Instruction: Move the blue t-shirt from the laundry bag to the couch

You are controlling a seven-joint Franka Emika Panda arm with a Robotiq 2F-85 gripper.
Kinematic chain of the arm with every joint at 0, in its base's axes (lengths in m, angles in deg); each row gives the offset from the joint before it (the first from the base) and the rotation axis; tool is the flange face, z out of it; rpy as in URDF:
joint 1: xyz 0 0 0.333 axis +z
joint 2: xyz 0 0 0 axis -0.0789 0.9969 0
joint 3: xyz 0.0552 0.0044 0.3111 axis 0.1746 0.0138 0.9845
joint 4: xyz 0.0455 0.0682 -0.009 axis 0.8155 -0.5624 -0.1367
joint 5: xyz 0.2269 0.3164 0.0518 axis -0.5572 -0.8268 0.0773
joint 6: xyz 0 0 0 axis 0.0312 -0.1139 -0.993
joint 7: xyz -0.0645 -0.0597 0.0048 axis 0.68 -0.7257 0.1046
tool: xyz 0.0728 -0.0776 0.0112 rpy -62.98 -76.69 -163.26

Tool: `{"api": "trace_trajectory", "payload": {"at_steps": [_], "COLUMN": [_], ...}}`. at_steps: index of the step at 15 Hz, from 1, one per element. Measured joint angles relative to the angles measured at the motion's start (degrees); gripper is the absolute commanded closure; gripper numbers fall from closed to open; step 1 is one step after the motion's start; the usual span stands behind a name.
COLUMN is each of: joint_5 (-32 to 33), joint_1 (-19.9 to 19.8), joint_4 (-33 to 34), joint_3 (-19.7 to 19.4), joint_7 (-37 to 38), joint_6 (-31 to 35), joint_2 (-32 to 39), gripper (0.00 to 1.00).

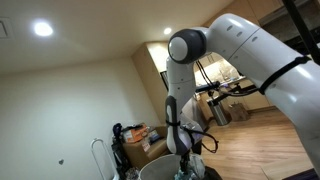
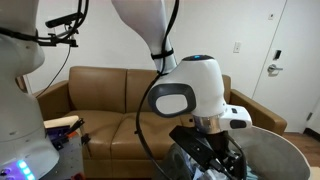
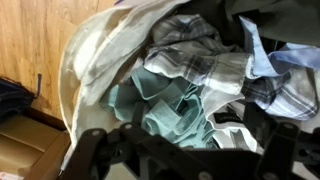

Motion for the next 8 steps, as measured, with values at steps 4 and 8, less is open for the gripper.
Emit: {"api": "trace_trajectory", "payload": {"at_steps": [4, 8], "joint_5": [0.4, 3.6], "joint_1": [0.5, 3.2], "joint_4": [0.1, 2.4], "joint_3": [-0.8, -4.0], "joint_7": [0.0, 1.1], "joint_6": [0.1, 0.1], "joint_2": [0.2, 4.1], "gripper": [0.0, 0.0]}}
